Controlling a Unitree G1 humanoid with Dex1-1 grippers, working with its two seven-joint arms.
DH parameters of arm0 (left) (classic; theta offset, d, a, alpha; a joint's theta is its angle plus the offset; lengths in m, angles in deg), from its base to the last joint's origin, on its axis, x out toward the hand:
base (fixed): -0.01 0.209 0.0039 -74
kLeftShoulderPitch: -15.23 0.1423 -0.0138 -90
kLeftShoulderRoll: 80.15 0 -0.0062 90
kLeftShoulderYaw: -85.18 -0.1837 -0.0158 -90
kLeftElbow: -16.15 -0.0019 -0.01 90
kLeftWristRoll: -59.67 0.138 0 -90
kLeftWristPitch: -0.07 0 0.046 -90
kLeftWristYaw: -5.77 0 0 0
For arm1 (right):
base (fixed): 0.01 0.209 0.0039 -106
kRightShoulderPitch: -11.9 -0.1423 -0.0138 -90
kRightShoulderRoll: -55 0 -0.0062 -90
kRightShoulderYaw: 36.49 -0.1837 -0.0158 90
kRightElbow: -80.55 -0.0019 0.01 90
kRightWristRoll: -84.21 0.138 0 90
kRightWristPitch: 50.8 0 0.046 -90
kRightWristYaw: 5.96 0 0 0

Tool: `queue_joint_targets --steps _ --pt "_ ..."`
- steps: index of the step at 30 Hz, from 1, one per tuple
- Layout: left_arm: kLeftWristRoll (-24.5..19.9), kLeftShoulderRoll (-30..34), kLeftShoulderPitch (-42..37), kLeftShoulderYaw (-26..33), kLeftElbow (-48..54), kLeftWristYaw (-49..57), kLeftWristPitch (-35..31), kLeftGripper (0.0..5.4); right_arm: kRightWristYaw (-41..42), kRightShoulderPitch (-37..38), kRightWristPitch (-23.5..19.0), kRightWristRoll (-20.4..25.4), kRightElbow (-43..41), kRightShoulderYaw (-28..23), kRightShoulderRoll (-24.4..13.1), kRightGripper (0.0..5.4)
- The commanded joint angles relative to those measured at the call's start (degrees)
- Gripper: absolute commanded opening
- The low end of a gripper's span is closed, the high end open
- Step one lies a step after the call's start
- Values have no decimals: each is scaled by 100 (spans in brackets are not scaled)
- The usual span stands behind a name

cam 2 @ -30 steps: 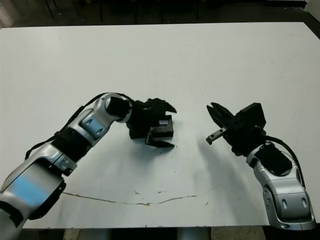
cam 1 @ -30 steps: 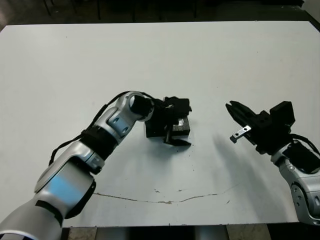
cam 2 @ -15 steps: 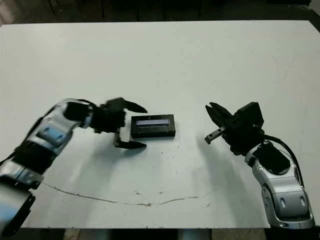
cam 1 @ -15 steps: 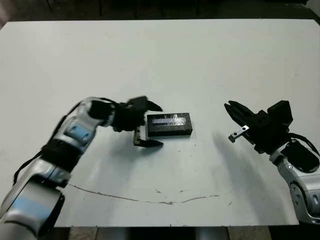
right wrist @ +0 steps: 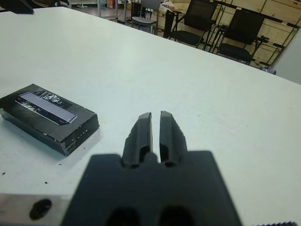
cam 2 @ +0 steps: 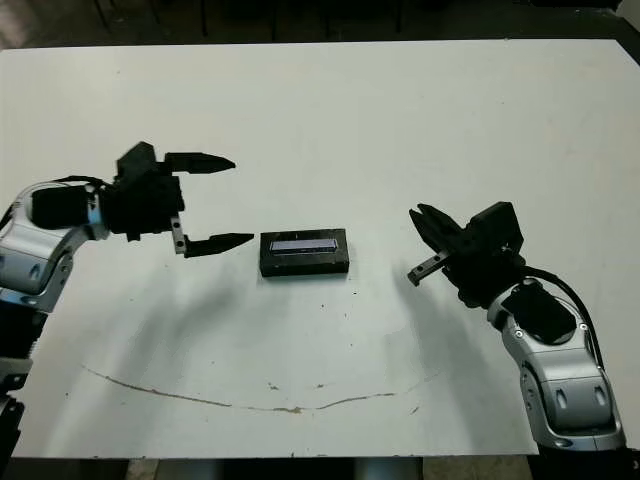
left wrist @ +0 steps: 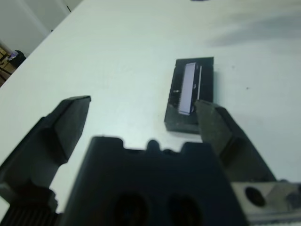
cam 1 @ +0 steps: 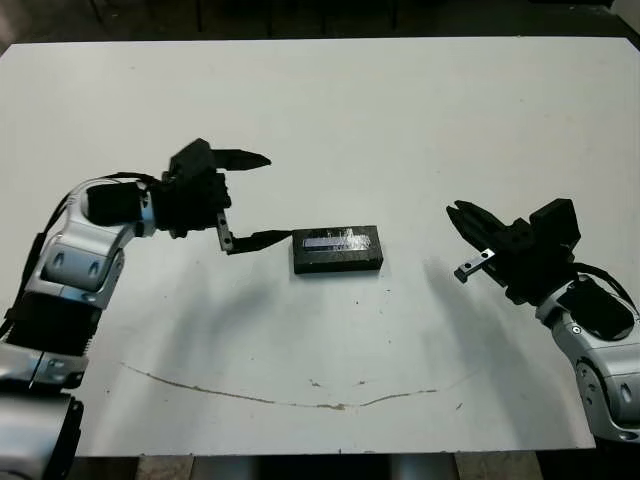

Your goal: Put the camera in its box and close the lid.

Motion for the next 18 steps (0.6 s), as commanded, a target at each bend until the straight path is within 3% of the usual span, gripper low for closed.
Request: queue_joint_targets --steps 1,3,8,18 --pt "-524 -322 471 508 375 638 -412 539 43 25 61 -23 115 -13 -31 0" --pt "-656 -844 831 750 861 1596 -503 531 34 12 105 -41 144 -12 -30 0" --pt "-95 -2135 1507 460 1959 3754 -429 460 6 -38 130 -77 186 21 -18 0" --pt "585 -3034 1747 -643 2279 5022 -1204 270 -89 -26 135 -159 159 63 55 0"
